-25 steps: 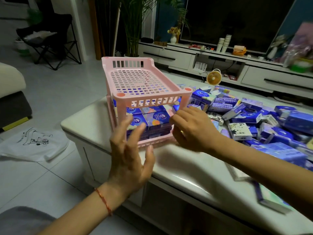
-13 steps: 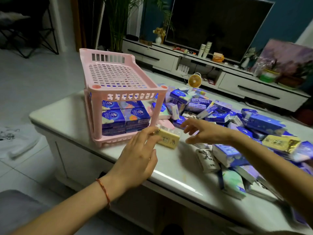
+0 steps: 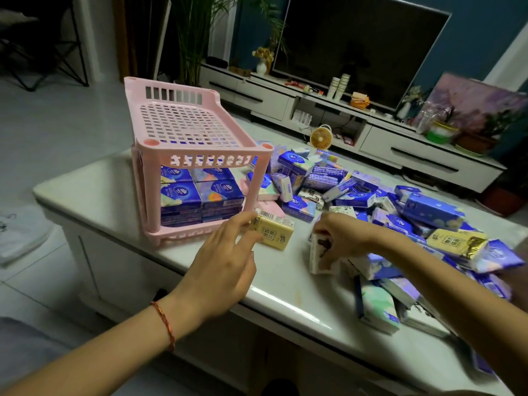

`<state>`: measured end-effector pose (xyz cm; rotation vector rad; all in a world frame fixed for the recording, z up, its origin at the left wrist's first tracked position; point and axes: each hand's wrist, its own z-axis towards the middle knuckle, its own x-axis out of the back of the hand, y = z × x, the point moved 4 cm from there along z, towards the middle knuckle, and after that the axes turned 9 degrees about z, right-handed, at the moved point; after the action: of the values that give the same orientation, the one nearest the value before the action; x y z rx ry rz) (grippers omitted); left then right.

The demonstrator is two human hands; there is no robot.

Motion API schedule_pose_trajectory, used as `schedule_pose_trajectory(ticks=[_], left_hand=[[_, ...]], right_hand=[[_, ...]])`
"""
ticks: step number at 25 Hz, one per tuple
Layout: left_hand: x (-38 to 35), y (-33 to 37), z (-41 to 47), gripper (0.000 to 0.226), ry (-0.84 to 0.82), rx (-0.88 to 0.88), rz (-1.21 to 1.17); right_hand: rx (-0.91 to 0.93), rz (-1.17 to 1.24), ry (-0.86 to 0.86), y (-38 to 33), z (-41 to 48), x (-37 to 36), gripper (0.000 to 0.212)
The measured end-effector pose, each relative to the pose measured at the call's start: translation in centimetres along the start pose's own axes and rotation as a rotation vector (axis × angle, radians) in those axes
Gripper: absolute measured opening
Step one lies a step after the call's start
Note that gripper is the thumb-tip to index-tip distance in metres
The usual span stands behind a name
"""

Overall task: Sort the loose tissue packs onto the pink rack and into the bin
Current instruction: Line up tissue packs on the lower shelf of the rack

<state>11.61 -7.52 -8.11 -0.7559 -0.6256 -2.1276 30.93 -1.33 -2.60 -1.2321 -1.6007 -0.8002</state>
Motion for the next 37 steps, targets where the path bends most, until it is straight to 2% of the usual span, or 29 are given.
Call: schedule_pose_trajectory(ticks=[3, 5, 7, 9, 11, 15, 19, 21, 25, 28, 30, 32, 34, 35, 37], left_hand=[[0.6, -1.0, -0.4, 0.021, 0.031, 0.148, -0.07], [1.0, -2.2, -0.8, 0.012, 0.057, 0.424, -0.291], [0.9, -3.7, -1.6, 0.026, 0.079, 0.805, -0.514], [0.7, -5.1, -2.8, 0.03, 0.077, 1.145, -0.7], [1.0, -5.8, -3.8, 0.032, 0.075, 1.324, -0.797], [1.8, -6.6, -4.8, 0.031, 0.014, 1.333, -0.8], [2.2, -7.2, -4.4, 0.032, -0.012, 1.213, -0.74], [2.5, -6.9, -3.8, 0.032, -0.007, 1.116, -0.703], [2.3, -5.2, -2.3, 0.039, -0.026, 0.933, -0.678], [1.6, -4.3, -1.6, 0.038, -0.052, 0.886, -0.73], [0.9, -3.7, -1.0, 0.035, -0.088, 0.868, -0.741], [0.3, -3.2, -0.4, 0.036, -0.099, 0.856, -0.745], [0.1, -2.8, 0.0, 0.036, -0.101, 0.835, -0.729], [0.2, -2.6, 0.2, 0.035, -0.105, 0.81, -0.693], [0.4, -2.2, 0.5, 0.031, -0.095, 0.678, -0.557]], right_hand=[[0.169, 0.069, 0.088, -2.8, -0.6, 2.0, 0.022], [0.338, 0.123, 0.158, -6.4, -1.1, 3.0, 0.023], [0.507, 0.25, 0.345, -10.1, -1.0, 3.7, 0.025], [0.644, 0.312, 0.542, -12.7, -0.1, 4.0, 0.026], [0.706, 0.313, 0.643, -14.1, 1.4, 3.6, 0.027], [0.691, 0.252, 0.59, -16.1, 4.1, 0.7, 0.021], [0.756, 0.112, 0.788, -17.2, 4.6, -0.8, 0.009], [0.746, 0.06, 0.852, -16.7, 4.9, -0.7, 0.017], [0.799, 0.046, 0.71, -16.1, 4.6, -1.4, 0.035], [0.865, -0.036, 0.745, -12.3, 4.0, -1.1, 0.024], [0.666, 0.022, 0.849, -6.9, 3.7, 0.2, 0.02], [0.213, 0.104, 0.872, -0.2, 3.7, 1.2, 0.021], [-0.26, 0.086, 0.762, 4.7, 3.3, 1.0, 0.029], [-0.395, 0.041, 0.7, 6.0, 3.1, 0.6, 0.036], [-0.514, -0.022, 0.592, 7.0, 3.1, -0.1, 0.047]])
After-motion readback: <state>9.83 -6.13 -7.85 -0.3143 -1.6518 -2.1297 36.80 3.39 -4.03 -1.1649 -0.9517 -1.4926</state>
